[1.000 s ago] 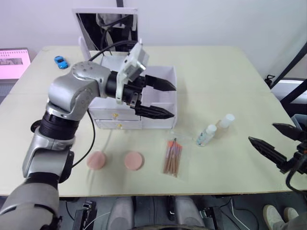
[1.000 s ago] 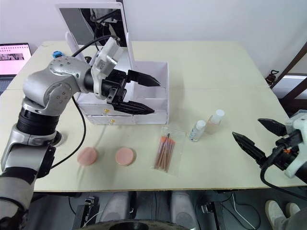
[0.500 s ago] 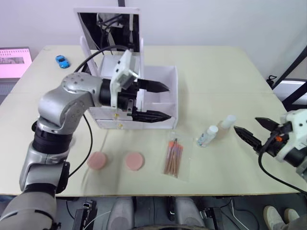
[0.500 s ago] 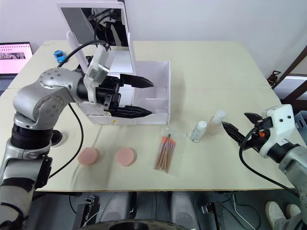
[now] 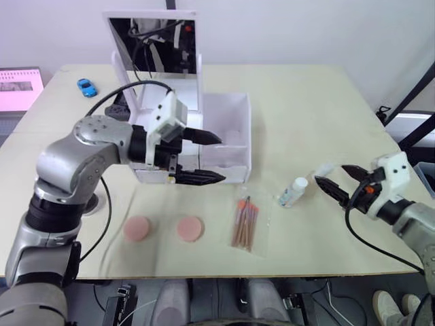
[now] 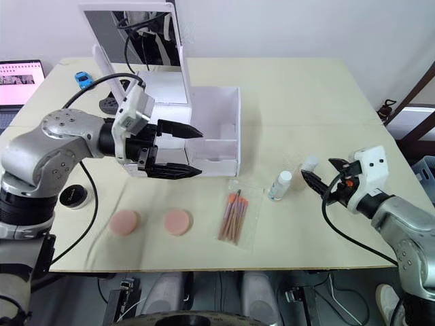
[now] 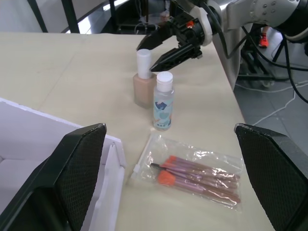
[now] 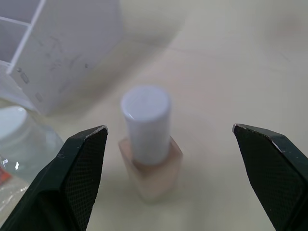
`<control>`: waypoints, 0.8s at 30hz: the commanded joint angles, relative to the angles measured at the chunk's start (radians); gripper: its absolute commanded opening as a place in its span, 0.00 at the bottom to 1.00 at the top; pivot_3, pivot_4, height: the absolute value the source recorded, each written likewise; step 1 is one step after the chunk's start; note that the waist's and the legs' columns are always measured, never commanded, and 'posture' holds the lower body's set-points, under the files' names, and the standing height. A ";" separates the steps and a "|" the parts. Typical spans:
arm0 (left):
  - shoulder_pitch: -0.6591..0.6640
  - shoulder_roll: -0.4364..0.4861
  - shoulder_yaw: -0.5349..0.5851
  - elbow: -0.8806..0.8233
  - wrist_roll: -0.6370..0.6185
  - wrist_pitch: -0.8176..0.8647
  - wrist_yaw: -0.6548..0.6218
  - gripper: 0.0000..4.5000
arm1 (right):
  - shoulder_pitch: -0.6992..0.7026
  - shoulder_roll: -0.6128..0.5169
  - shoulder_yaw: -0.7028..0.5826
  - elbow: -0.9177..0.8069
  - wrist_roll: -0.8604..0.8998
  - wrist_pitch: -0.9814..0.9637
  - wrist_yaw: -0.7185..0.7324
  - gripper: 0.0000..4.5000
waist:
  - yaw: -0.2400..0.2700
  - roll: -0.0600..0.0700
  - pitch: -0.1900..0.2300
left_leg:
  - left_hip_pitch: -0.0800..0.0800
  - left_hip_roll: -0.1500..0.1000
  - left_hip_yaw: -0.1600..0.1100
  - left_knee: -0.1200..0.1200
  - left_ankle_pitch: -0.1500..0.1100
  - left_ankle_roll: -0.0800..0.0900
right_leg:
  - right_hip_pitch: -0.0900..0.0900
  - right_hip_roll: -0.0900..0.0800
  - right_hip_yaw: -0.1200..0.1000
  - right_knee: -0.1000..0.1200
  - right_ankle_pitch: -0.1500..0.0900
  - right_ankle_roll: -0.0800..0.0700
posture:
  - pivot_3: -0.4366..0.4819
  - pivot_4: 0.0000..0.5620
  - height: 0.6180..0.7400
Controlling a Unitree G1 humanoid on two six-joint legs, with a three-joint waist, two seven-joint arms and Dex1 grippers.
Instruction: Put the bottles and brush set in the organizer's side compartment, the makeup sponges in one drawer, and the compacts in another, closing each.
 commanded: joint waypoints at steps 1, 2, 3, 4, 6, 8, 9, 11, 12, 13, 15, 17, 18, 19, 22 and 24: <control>-0.005 0.005 0.016 -0.033 -0.003 -0.015 0.006 1.00 | -0.030 0.003 0.020 0.005 -0.011 -0.012 -0.004 0.98 | 0.002 0.000 0.000 | 0.000 0.000 0.000 0.000 0.000 0.000 | 0.000 0.000 0.000 0.000 0.000 0.000 | 0.48 0.27 0.87; -0.001 0.011 0.016 -0.033 0.002 -0.017 0.005 1.00 | -0.036 0.001 0.030 0.007 -0.015 -0.014 -0.002 0.93 | 0.003 0.000 0.000 | 0.000 0.000 0.000 0.000 0.000 0.000 | 0.000 0.000 0.000 0.000 0.000 0.000 | 0.48 0.27 0.87; 0.003 0.016 0.017 -0.033 0.006 -0.022 0.003 1.00 | -0.041 0.000 0.035 0.010 -0.015 -0.013 -0.001 0.85 | 0.003 0.000 0.000 | 0.000 0.000 0.000 0.000 0.000 0.000 | 0.000 0.000 0.000 0.000 0.000 0.000 | 0.48 0.27 0.87; 0.009 0.023 0.020 -0.035 0.006 -0.023 0.000 1.00 | -0.046 -0.001 0.039 0.014 -0.015 -0.012 -0.002 0.76 | 0.002 0.000 0.000 | 0.000 0.000 0.000 -0.001 0.000 0.000 | 0.000 0.000 0.000 0.000 0.000 0.000 | 0.48 0.27 0.87; 0.014 0.028 0.025 -0.039 0.003 -0.021 0.003 1.00 | -0.055 -0.003 0.042 0.024 -0.016 -0.011 -0.002 0.58 | 0.002 0.000 0.000 | 0.000 0.000 0.000 -0.001 0.000 0.000 | 0.000 0.000 0.000 0.000 0.000 0.000 | 0.48 0.27 0.87; 0.014 0.030 0.028 -0.039 0.000 -0.019 0.010 1.00 | -0.058 -0.004 0.046 0.029 -0.017 -0.006 -0.002 0.35 | 0.002 0.000 0.000 | 0.000 0.000 0.000 -0.001 0.000 0.000 | 0.000 0.000 0.000 0.000 0.000 0.000 | 0.48 0.27 0.87; 0.015 0.032 0.028 -0.039 0.001 -0.020 0.011 1.00 | -0.057 -0.004 0.047 0.028 -0.017 -0.003 -0.003 0.25 | 0.002 0.000 0.000 | 0.000 0.000 0.000 -0.001 0.000 0.000 | 0.000 0.000 0.000 0.000 0.000 0.000 | 0.48 0.27 0.87; 0.015 0.032 0.029 -0.036 0.004 -0.025 0.013 1.00 | -0.047 -0.003 0.039 0.017 -0.013 0.006 -0.007 0.17 | 0.003 0.000 0.000 | 0.000 0.000 0.000 -0.001 0.000 0.000 | 0.000 0.000 0.000 0.000 0.000 0.000 | 0.48 0.27 0.87; 0.015 0.032 0.029 -0.034 0.005 -0.027 0.012 1.00 | -0.044 -0.004 0.030 0.010 -0.008 0.010 -0.008 0.17 | 0.003 0.000 0.000 | 0.000 0.000 0.000 -0.001 0.000 0.000 | 0.000 0.000 0.000 0.000 0.000 0.000 | 0.48 0.27 0.87; 0.015 0.033 0.029 -0.033 0.006 -0.029 0.012 1.00 | -0.042 -0.004 0.024 0.005 -0.004 0.013 -0.009 0.17 | 0.004 0.000 0.000 | 0.000 0.000 0.000 0.000 0.000 0.000 | 0.000 0.000 0.000 0.000 0.000 0.000 | 0.48 0.27 0.87; 0.015 0.033 0.027 -0.026 0.010 -0.035 0.010 1.00 | -0.045 -0.008 0.006 -0.001 0.007 0.013 -0.005 0.17 | 0.003 0.000 0.000 | 0.000 0.000 0.000 0.000 0.000 0.000 | 0.000 0.000 0.000 0.000 0.000 0.000 | 0.48 0.27 0.87; 0.013 0.031 0.026 -0.016 0.016 -0.043 0.010 1.00 | -0.054 -0.023 -0.012 -0.001 0.012 0.008 0.006 0.17 | 0.003 0.000 0.000 | 0.000 0.000 0.000 0.000 0.000 0.000 | 0.000 0.000 0.000 0.000 0.000 0.000 | 0.48 0.27 0.87; 0.012 0.029 0.026 -0.012 0.018 -0.045 0.010 1.00 | -0.059 -0.031 -0.018 -0.002 0.013 0.005 0.013 0.17 | 0.003 0.000 0.000 | 0.000 0.000 0.000 -0.001 0.000 0.000 | 0.000 0.000 0.000 0.000 0.000 0.000 | 0.48 0.27 0.87; 0.012 0.026 0.032 -0.005 0.019 -0.047 0.013 1.00 | -0.081 -0.048 -0.032 0.000 0.023 0.008 0.020 0.17 | 0.003 0.000 0.000 | 0.000 0.000 0.000 -0.001 0.000 0.000 | 0.000 0.000 0.000 0.000 0.000 0.000 | 0.48 0.27 0.87; 0.018 0.027 0.047 0.022 0.030 -0.058 0.022 1.00 | -0.169 -0.104 -0.052 0.002 0.050 0.025 0.042 0.17 | -0.002 0.002 0.001 | 0.000 0.000 0.001 0.000 0.000 0.000 | 0.000 0.000 0.000 0.000 0.000 0.000 | 0.48 0.27 0.87; 0.022 0.015 0.067 0.041 0.026 -0.058 0.051 1.00 | -0.249 -0.134 -0.034 0.009 0.078 0.066 0.042 0.17 | -0.006 0.002 0.001 | 0.000 0.000 0.001 0.000 0.000 0.000 | 0.000 0.000 0.000 0.000 0.000 0.000 | 0.48 0.27 0.87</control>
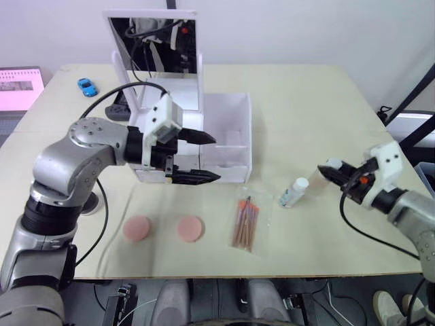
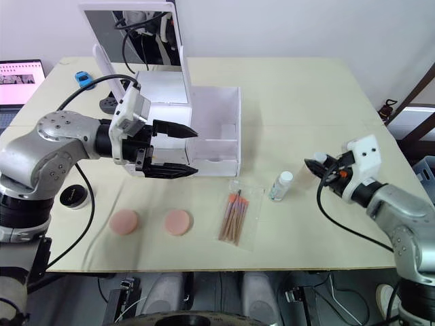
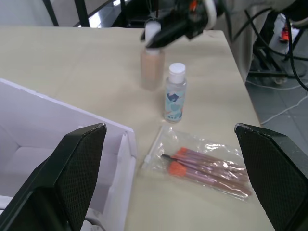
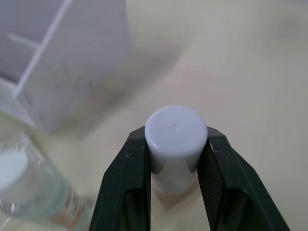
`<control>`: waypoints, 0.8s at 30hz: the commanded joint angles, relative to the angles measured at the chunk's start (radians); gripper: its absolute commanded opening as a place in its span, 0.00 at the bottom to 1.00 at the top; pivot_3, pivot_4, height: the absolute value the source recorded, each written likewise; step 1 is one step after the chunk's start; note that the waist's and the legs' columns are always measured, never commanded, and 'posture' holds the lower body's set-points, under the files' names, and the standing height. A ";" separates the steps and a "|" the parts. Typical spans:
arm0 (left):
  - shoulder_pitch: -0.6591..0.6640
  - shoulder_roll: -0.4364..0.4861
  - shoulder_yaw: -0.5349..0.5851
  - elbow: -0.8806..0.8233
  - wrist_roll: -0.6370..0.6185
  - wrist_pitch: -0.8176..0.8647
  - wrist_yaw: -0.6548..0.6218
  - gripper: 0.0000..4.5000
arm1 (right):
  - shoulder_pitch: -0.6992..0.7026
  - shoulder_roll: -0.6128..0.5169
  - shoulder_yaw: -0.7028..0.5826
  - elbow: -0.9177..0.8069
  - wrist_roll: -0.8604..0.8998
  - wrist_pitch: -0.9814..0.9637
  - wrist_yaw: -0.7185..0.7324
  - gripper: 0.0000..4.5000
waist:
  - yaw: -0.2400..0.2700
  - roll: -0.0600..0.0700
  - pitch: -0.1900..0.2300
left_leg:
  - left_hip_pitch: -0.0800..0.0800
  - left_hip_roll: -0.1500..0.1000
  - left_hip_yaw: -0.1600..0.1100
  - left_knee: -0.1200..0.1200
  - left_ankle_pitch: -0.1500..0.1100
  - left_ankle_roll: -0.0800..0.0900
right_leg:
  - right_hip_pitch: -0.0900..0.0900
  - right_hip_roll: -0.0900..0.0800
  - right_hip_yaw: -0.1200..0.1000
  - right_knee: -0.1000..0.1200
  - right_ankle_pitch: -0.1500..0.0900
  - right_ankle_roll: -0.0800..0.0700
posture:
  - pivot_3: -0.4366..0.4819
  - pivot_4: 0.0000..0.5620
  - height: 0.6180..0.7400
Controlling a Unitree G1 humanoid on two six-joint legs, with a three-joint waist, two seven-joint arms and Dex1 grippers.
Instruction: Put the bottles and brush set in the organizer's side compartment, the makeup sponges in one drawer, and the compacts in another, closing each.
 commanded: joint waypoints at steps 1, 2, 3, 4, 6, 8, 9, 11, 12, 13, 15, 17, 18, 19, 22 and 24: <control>-0.002 -0.011 0.060 0.017 0.000 -0.016 0.044 1.00 | -0.141 -0.054 -0.021 -0.018 0.070 0.059 0.005 0.17 | -0.003 0.000 0.000 | 0.000 0.000 0.000 0.000 0.000 0.000 | 0.000 0.000 0.000 0.000 0.000 0.000 | 0.48 0.27 0.87; 0.006 -0.007 0.069 0.018 0.001 -0.019 0.051 1.00 | -0.218 -0.061 0.005 -0.016 0.101 0.087 0.006 0.17 | -0.005 0.000 0.000 | 0.001 0.000 -0.001 0.000 0.000 0.000 | 0.000 0.000 0.000 0.001 0.000 0.000 | 0.48 0.27 0.87; 0.015 -0.003 0.077 0.016 0.000 -0.020 0.056 1.00 | -0.291 -0.060 0.029 -0.016 0.129 0.115 0.002 0.17 | -0.014 0.000 0.000 | 0.001 0.000 -0.001 -0.001 0.000 0.000 | 0.000 0.001 0.000 0.001 0.000 0.000 | 0.48 0.27 0.87; 0.026 0.002 0.085 0.013 0.004 -0.024 0.061 1.00 | -0.360 -0.054 0.058 -0.016 0.149 0.141 -0.003 0.17 | -0.020 0.001 0.001 | 0.001 0.001 -0.001 0.000 0.000 0.000 | 0.000 0.001 0.000 0.001 0.000 0.000 | 0.48 0.27 0.87; 0.051 0.014 0.099 0.005 0.012 -0.032 0.072 1.00 | -0.465 -0.050 0.119 -0.019 0.174 0.190 0.006 0.17 | -0.023 0.001 0.001 | 0.000 0.001 -0.001 -0.001 0.000 0.000 | -0.001 0.001 0.000 0.001 0.000 0.000 | 0.48 0.27 0.87; 0.075 0.025 0.114 -0.008 0.012 -0.034 0.086 1.00 | -0.541 -0.037 0.163 -0.016 0.200 0.229 0.008 0.17 | -0.019 0.001 0.001 | 0.000 0.001 -0.002 -0.002 0.000 0.000 | -0.001 0.002 0.000 0.001 0.000 -0.001 | 0.48 0.27 0.87; 0.086 0.030 0.123 -0.015 0.013 -0.032 0.098 1.00 | -0.577 -0.025 0.189 -0.011 0.204 0.237 0.009 0.17 | -0.017 0.001 0.001 | 0.000 0.001 -0.002 -0.003 0.000 0.001 | -0.002 0.002 0.000 0.001 0.000 -0.001 | 0.48 0.27 0.87; 0.106 0.039 0.142 -0.029 0.011 -0.026 0.118 1.00 | -0.639 0.006 0.240 -0.001 0.207 0.254 0.005 0.17 | -0.015 0.001 0.001 | -0.002 0.001 -0.002 -0.002 -0.001 0.002 | -0.002 0.002 0.000 0.000 0.000 -0.002 | 0.48 0.27 0.87; 0.117 0.046 0.152 -0.039 0.005 -0.022 0.124 1.00 | -0.664 0.027 0.266 0.005 0.203 0.262 -0.002 0.17 | -0.015 0.001 0.001 | -0.002 0.001 -0.002 -0.002 -0.001 0.002 | -0.002 0.002 0.000 -0.001 0.001 -0.002 | 0.48 0.27 0.87; 0.126 0.051 0.161 -0.049 -0.001 -0.017 0.128 1.00 | -0.682 0.047 0.290 0.013 0.192 0.266 -0.009 0.17 | -0.014 0.001 0.001 | -0.003 0.000 -0.001 -0.002 -0.001 0.002 | -0.002 0.001 0.000 -0.001 0.001 -0.002 | 0.48 0.27 0.87; 0.141 0.061 0.175 -0.063 -0.004 -0.009 0.144 1.00 | -0.714 0.076 0.369 0.032 0.145 0.282 -0.023 0.17 | -0.015 0.001 0.001 | -0.003 0.000 -0.001 -0.002 -0.001 0.002 | -0.002 0.001 0.000 -0.002 0.000 -0.002 | 0.48 0.27 0.87; 0.157 0.068 0.181 -0.081 0.011 -0.013 0.174 1.00 | -0.750 0.132 0.425 0.045 0.127 0.307 -0.055 0.17 | -0.016 0.001 0.001 | -0.003 0.000 -0.001 -0.002 -0.001 0.002 | -0.002 0.001 0.000 -0.001 0.001 -0.002 | 0.48 0.27 0.87; 0.164 0.063 0.191 -0.097 0.002 -0.003 0.193 1.00 | -0.768 0.172 0.434 0.054 0.127 0.320 -0.081 0.17 | -0.017 0.001 0.001 | -0.003 0.000 -0.001 -0.002 -0.001 0.002 | -0.002 0.001 0.000 -0.001 0.001 -0.002 | 0.48 0.27 0.87; 0.170 0.060 0.200 -0.112 -0.010 0.007 0.206 1.00 | -0.780 0.203 0.443 0.058 0.124 0.329 -0.099 0.17 | -0.017 0.001 0.001 | -0.003 0.000 -0.001 -0.002 -0.001 0.002 | -0.002 0.001 0.000 0.000 0.001 -0.002 | 0.48 0.27 0.87; 0.191 0.058 0.228 -0.155 -0.051 0.026 0.224 1.00 | -0.766 0.251 0.489 0.044 0.090 0.340 -0.122 0.17 | -0.018 0.001 0.001 | -0.003 0.000 -0.001 -0.002 -0.001 0.002 | -0.003 0.001 0.000 0.001 0.001 -0.002 | 0.48 0.27 0.87; 0.197 0.061 0.240 -0.170 -0.069 0.044 0.239 1.00 | -0.745 0.251 0.522 0.036 0.053 0.327 -0.125 0.17 | -0.014 0.001 0.001 | -0.003 0.000 -0.001 -0.002 -0.001 0.002 | -0.003 0.001 0.000 0.001 0.001 -0.002 | 0.48 0.27 0.87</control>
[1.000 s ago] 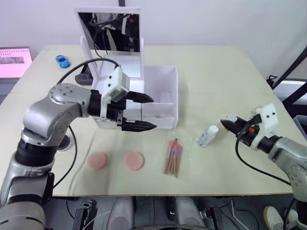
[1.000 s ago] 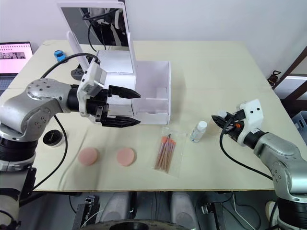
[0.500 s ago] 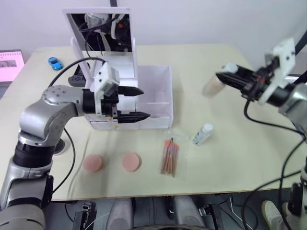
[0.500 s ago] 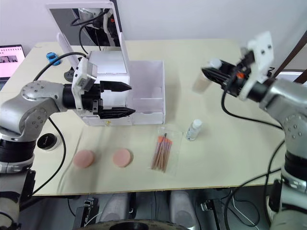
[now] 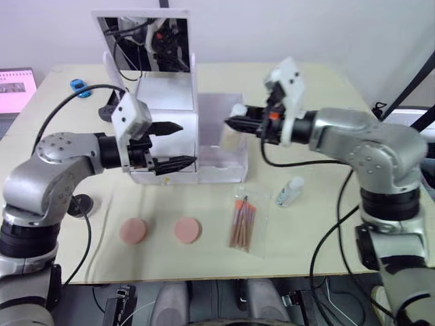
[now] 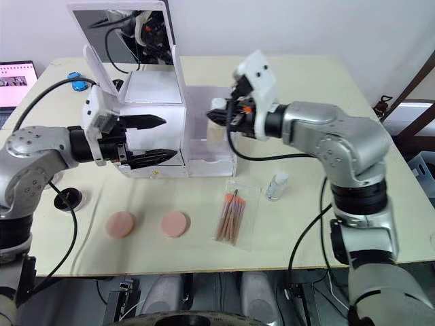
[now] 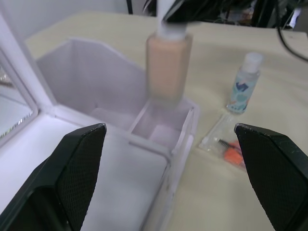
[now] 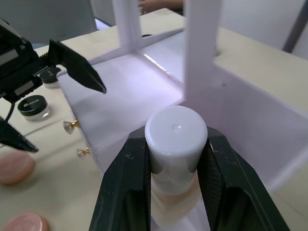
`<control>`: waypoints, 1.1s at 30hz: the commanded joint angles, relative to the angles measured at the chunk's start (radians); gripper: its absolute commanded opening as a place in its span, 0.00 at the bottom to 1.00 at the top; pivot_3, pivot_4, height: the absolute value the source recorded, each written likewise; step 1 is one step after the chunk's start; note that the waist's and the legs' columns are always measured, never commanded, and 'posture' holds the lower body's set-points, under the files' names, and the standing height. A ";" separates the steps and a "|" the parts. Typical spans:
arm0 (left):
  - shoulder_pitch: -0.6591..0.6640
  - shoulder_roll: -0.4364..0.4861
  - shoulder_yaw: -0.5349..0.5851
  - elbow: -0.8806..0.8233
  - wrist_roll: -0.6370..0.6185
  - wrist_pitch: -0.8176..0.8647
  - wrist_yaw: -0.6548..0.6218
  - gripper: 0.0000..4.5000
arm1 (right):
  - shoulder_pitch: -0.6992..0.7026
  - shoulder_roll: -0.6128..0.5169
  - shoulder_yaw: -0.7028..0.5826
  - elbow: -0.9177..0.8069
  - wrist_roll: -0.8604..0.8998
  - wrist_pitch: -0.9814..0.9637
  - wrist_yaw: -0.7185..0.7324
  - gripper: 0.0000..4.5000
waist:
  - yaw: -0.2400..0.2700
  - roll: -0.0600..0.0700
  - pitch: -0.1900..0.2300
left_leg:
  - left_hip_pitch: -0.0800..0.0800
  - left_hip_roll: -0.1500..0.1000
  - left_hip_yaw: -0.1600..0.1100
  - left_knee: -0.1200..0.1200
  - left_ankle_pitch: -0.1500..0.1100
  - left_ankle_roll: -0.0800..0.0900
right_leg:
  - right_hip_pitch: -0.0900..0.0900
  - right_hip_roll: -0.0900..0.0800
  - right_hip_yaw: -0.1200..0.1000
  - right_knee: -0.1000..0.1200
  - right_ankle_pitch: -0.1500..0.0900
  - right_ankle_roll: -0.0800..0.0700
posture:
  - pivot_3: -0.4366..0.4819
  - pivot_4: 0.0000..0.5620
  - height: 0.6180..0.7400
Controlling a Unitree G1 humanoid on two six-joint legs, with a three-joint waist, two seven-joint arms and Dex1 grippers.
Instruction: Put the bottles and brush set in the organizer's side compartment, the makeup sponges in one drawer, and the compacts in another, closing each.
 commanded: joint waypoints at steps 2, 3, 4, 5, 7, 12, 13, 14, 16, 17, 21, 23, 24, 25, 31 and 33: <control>-0.006 0.001 0.060 -0.061 -0.072 0.036 0.031 1.00 | 0.025 0.013 0.019 -0.029 -0.069 -0.035 -0.023 0.17 | 0.004 0.000 0.000 | -0.001 0.000 0.000 0.001 0.000 0.000 | 0.000 0.000 0.000 0.000 0.000 0.000 | 0.48 0.27 0.87; -0.011 -0.001 0.066 -0.067 -0.090 0.042 0.033 1.00 | 0.037 0.018 0.025 -0.027 -0.082 -0.042 -0.025 0.17 | 0.002 0.000 0.000 | -0.001 0.000 0.000 0.001 0.000 0.000 | 0.000 0.000 0.000 -0.001 0.000 0.000 | 0.48 0.27 0.87; -0.014 0.000 0.071 -0.071 -0.104 0.043 0.031 1.00 | 0.045 0.023 0.029 -0.026 -0.092 -0.045 -0.027 0.17 | 0.001 0.000 0.000 | -0.001 0.000 0.000 0.001 0.000 0.000 | 0.000 0.000 0.000 -0.001 0.000 0.000 | 0.48 0.27 0.87; -0.017 0.003 0.075 -0.074 -0.118 0.047 0.028 1.00 | 0.055 0.026 0.033 -0.024 -0.106 -0.050 -0.029 0.17 | 0.000 0.000 0.000 | -0.001 0.000 0.000 0.001 0.000 0.000 | 0.001 0.000 0.000 -0.001 0.000 0.000 | 0.48 0.27 0.87; -0.020 0.015 0.079 -0.076 -0.137 0.052 0.018 1.00 | 0.074 0.027 0.042 -0.022 -0.132 -0.061 -0.029 0.17 | -0.001 0.000 0.000 | 0.000 0.000 0.000 0.001 0.000 0.000 | 0.000 0.000 0.000 0.000 0.000 0.000 | 0.48 0.27 0.87; -0.023 0.055 0.074 -0.059 -0.136 0.043 -0.007 1.00 | 0.119 0.031 0.064 -0.002 -0.189 -0.093 -0.019 0.17 | -0.004 0.000 0.000 | 0.001 0.000 0.000 0.001 0.000 0.000 | 0.000 0.001 0.000 0.000 0.000 0.000 | 0.48 0.27 0.87; -0.026 0.062 0.073 -0.053 -0.131 0.040 -0.013 1.00 | 0.126 0.031 0.072 0.001 -0.202 -0.101 -0.016 0.17 | -0.004 0.000 0.000 | 0.001 0.000 0.000 0.001 0.000 0.000 | 0.000 0.001 0.000 0.000 0.000 0.000 | 0.48 0.27 0.87; -0.030 0.070 0.074 -0.046 -0.129 0.039 -0.017 1.00 | 0.131 0.032 0.079 0.006 -0.214 -0.109 -0.014 0.17 | -0.004 0.000 0.000 | 0.001 0.000 0.000 0.001 0.000 0.000 | 0.000 0.001 0.000 0.000 0.000 0.000 | 0.48 0.27 0.87; -0.036 0.082 0.074 -0.037 -0.125 0.035 -0.022 1.00 | 0.136 0.036 0.090 0.014 -0.235 -0.123 -0.010 0.17 | -0.003 0.000 0.000 | 0.001 0.000 0.000 0.001 0.000 0.000 | 0.000 0.001 0.000 0.000 0.000 0.000 | 0.48 0.27 0.87; -0.038 0.086 0.074 -0.035 -0.124 0.034 -0.024 1.00 | 0.138 0.038 0.093 0.017 -0.241 -0.128 -0.008 0.17 | -0.003 0.000 0.000 | 0.001 0.000 0.000 0.001 0.000 0.000 | 0.000 0.001 0.000 0.000 0.000 0.000 | 0.48 0.27 0.87; -0.034 0.112 0.081 -0.045 -0.131 0.045 -0.028 1.00 | 0.148 0.048 0.108 0.029 -0.267 -0.146 0.006 0.17 | -0.003 0.000 0.000 | 0.001 0.000 0.000 0.000 0.000 0.000 | 0.000 0.001 0.000 0.000 0.000 0.000 | 0.48 0.27 0.87; -0.030 0.127 0.087 -0.053 -0.139 0.053 -0.028 1.00 | 0.148 0.049 0.107 0.030 -0.271 -0.144 0.016 0.29 | -0.003 0.000 0.000 | 0.001 0.000 0.000 0.000 0.000 0.000 | 0.000 0.001 0.000 0.000 0.000 0.000 | 0.48 0.27 0.87; -0.029 0.134 0.089 -0.057 -0.142 0.057 -0.027 1.00 | 0.148 0.049 0.107 0.029 -0.274 -0.142 0.021 0.41 | -0.003 0.000 0.000 | 0.001 0.000 0.000 0.000 0.000 0.000 | 0.000 0.001 0.000 0.000 0.000 0.000 | 0.48 0.27 0.87; -0.026 0.140 0.091 -0.061 -0.143 0.059 -0.027 1.00 | 0.147 0.047 0.104 0.026 -0.275 -0.140 0.027 0.50 | -0.003 0.000 0.000 | 0.001 0.000 0.000 0.000 0.000 0.000 | 0.000 0.001 0.000 0.000 0.000 0.000 | 0.48 0.27 0.87; -0.045 0.214 0.070 -0.073 -0.121 0.066 -0.042 1.00 | 0.096 -0.024 0.004 -0.096 -0.180 -0.066 0.108 1.00 | 0.000 0.000 0.000 | 0.001 0.000 0.000 0.000 0.000 0.000 | 0.000 0.001 0.000 -0.001 0.000 0.000 | 0.48 0.27 0.87; -0.053 0.220 0.069 -0.069 -0.130 0.067 -0.047 1.00 | 0.085 -0.040 -0.032 -0.118 -0.145 -0.039 0.124 1.00 | 0.000 0.000 0.000 | 0.000 0.000 0.000 0.000 0.000 0.000 | 0.000 0.001 0.000 -0.001 -0.001 0.001 | 0.48 0.27 0.87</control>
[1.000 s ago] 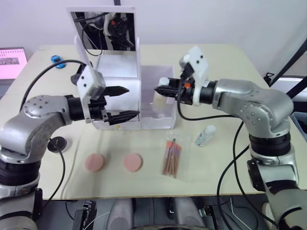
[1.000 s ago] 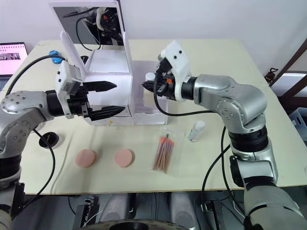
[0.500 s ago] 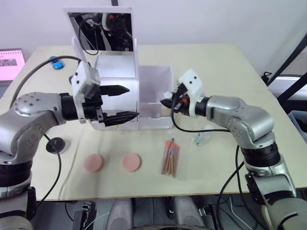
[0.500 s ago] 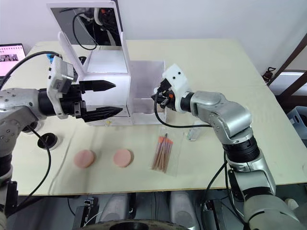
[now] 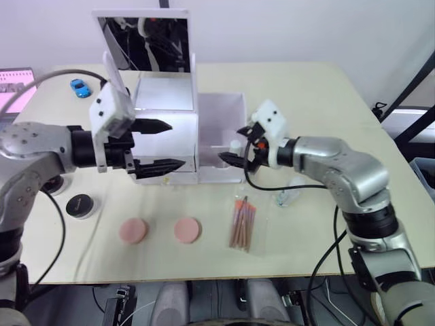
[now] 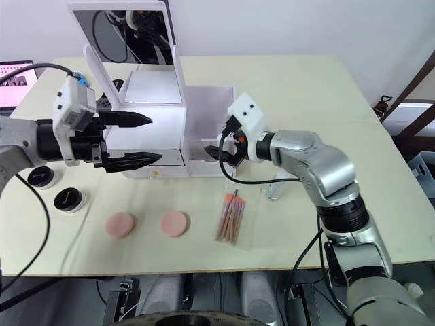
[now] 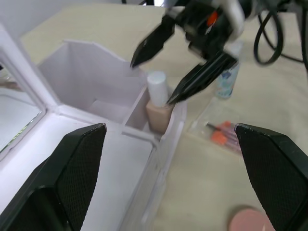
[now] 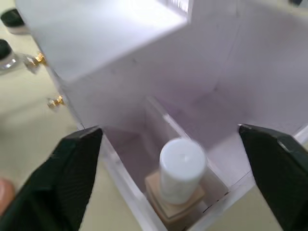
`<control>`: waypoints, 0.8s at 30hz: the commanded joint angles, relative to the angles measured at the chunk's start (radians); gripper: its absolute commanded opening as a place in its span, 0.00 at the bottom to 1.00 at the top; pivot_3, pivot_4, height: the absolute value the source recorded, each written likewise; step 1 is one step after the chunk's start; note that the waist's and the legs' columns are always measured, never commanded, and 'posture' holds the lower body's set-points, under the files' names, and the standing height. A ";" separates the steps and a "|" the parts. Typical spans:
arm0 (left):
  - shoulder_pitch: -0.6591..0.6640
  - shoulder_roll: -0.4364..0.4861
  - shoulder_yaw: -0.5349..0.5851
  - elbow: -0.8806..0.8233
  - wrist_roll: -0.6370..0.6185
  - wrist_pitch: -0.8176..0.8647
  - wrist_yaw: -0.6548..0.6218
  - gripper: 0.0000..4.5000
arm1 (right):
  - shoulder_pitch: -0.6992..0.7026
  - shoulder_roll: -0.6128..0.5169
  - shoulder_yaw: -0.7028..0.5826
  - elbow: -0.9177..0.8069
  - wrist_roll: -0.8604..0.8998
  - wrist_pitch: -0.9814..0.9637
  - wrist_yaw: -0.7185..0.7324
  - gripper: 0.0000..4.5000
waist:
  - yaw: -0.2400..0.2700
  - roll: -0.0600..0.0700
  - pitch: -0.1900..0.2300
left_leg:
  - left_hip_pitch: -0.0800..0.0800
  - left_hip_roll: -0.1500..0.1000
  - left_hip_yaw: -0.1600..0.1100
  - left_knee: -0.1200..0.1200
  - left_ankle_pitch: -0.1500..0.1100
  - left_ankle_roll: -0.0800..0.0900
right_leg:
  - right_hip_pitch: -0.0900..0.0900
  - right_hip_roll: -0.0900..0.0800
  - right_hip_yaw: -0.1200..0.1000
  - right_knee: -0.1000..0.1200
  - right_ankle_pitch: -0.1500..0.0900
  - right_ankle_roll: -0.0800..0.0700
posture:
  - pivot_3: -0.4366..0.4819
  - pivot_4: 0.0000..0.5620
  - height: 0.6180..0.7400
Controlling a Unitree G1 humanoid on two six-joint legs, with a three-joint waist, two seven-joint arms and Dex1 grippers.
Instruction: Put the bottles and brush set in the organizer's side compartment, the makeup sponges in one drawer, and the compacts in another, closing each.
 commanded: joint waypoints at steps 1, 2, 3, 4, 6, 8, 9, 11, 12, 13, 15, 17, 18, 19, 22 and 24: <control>-0.031 0.017 0.017 -0.014 -0.011 -0.002 -0.015 1.00 | -0.044 -0.039 -0.111 -0.086 0.083 0.039 0.044 1.00 | -0.001 0.000 0.000 | 0.000 0.000 0.000 0.000 0.000 0.000 | 0.000 0.000 0.000 0.000 0.000 0.000 | 0.48 0.27 0.87; -0.036 0.017 0.011 -0.008 -0.008 -0.006 -0.022 1.00 | -0.044 -0.057 -0.151 -0.102 0.115 0.048 0.064 1.00 | -0.001 0.000 0.000 | 0.000 0.000 0.000 0.000 0.000 0.000 | 0.000 0.000 0.000 0.000 0.000 0.000 | 0.48 0.27 0.87; -0.040 0.016 0.004 -0.001 -0.005 -0.011 -0.030 1.00 | -0.043 -0.073 -0.187 -0.115 0.144 0.059 0.079 1.00 | 0.000 0.000 0.000 | 0.000 0.000 0.000 0.000 0.000 0.000 | 0.000 0.000 0.000 0.000 0.000 0.000 | 0.48 0.27 0.87; -0.048 0.014 -0.005 0.008 -0.002 -0.016 -0.041 1.00 | -0.033 -0.097 -0.225 -0.130 0.167 0.059 0.096 1.00 | 0.000 0.000 0.000 | 0.000 0.000 0.000 0.000 0.000 0.000 | 0.000 0.000 0.000 0.000 0.000 0.000 | 0.48 0.27 0.87; -0.061 0.008 -0.019 0.025 0.003 -0.024 -0.059 1.00 | -0.008 -0.134 -0.280 -0.152 0.208 0.061 0.120 1.00 | 0.000 0.000 0.000 | 0.000 0.000 0.000 0.000 0.000 0.000 | 0.000 0.000 0.000 -0.001 0.000 0.000 | 0.48 0.27 0.87; -0.095 -0.009 -0.043 0.056 0.007 -0.038 -0.085 1.00 | 0.070 -0.209 -0.384 -0.196 0.283 0.072 0.189 1.00 | 0.005 0.000 0.000 | 0.000 0.000 0.000 0.000 0.000 0.000 | 0.000 0.000 0.000 -0.001 0.000 0.000 | 0.48 0.27 0.87; -0.118 -0.019 -0.060 0.076 0.012 -0.046 -0.102 1.00 | 0.127 -0.258 -0.450 -0.214 0.319 0.084 0.228 1.00 | 0.009 -0.001 0.000 | -0.001 0.000 0.000 0.000 0.000 0.000 | 0.000 0.000 0.000 -0.002 0.000 0.000 | 0.48 0.27 0.87; -0.151 -0.033 -0.084 0.106 0.021 -0.059 -0.129 1.00 | 0.209 -0.330 -0.525 -0.225 0.351 0.094 0.264 1.00 | 0.017 -0.001 0.000 | -0.001 0.000 0.000 0.000 0.000 0.000 | 0.001 0.000 0.000 -0.002 0.000 0.000 | 0.48 0.27 0.87; -0.174 -0.046 -0.104 0.128 0.028 -0.068 -0.148 1.00 | 0.296 -0.381 -0.577 -0.231 0.324 0.070 0.305 1.00 | 0.017 -0.001 0.000 | -0.001 0.000 0.001 0.000 0.000 0.000 | 0.001 -0.001 0.000 -0.003 0.000 0.000 | 0.48 0.27 0.87; -0.199 -0.063 -0.128 0.154 0.038 -0.080 -0.172 1.00 | 0.390 -0.426 -0.643 -0.238 0.296 0.056 0.347 1.00 | 0.023 -0.001 0.000 | -0.001 0.000 0.001 0.000 0.000 0.000 | 0.001 -0.001 0.000 -0.003 0.000 0.000 | 0.48 0.27 0.87; -0.245 -0.096 -0.177 0.208 0.068 -0.111 -0.220 1.00 | 0.549 -0.485 -0.777 -0.261 0.268 0.052 0.407 1.00 | 0.026 -0.001 0.000 | 0.000 0.000 0.001 0.000 0.000 0.000 | 0.001 -0.001 0.000 -0.003 -0.001 0.001 | 0.48 0.27 0.87; -0.283 -0.125 -0.210 0.255 0.094 -0.139 -0.260 1.00 | 0.669 -0.498 -0.906 -0.294 0.276 0.074 0.442 1.00 | 0.026 -0.001 0.000 | 0.000 0.000 0.002 0.001 0.000 0.000 | 0.001 -0.001 0.000 -0.003 -0.002 0.002 | 0.48 0.27 0.87; -0.298 -0.139 -0.222 0.276 0.104 -0.150 -0.275 1.00 | 0.726 -0.497 -0.961 -0.314 0.274 0.079 0.458 1.00 | 0.024 -0.001 0.000 | 0.000 0.000 0.002 0.001 0.000 0.000 | 0.002 -0.001 0.000 -0.003 -0.002 0.002 | 0.48 0.27 0.87; -0.313 -0.153 -0.232 0.294 0.114 -0.159 -0.290 1.00 | 0.780 -0.490 -1.009 -0.337 0.269 0.079 0.471 1.00 | 0.023 -0.001 0.000 | 0.000 0.000 0.002 0.002 0.000 0.000 | 0.002 -0.001 0.000 -0.003 -0.001 0.002 | 0.48 0.27 0.87; -0.344 -0.187 -0.257 0.338 0.139 -0.184 -0.334 1.00 | 0.946 -0.435 -1.136 -0.412 0.261 0.080 0.496 1.00 | 0.019 -0.002 0.000 | 0.002 0.000 0.002 0.001 0.000 0.000 | 0.003 -0.001 0.000 -0.002 -0.001 0.002 | 0.48 0.27 0.87; -0.355 -0.202 -0.266 0.358 0.155 -0.198 -0.355 1.00 | 1.046 -0.387 -1.198 -0.447 0.252 0.066 0.501 1.00 | 0.022 -0.002 0.000 | 0.002 0.000 0.001 0.001 0.000 0.000 | 0.003 -0.001 0.000 -0.001 -0.001 0.002 | 0.48 0.27 0.87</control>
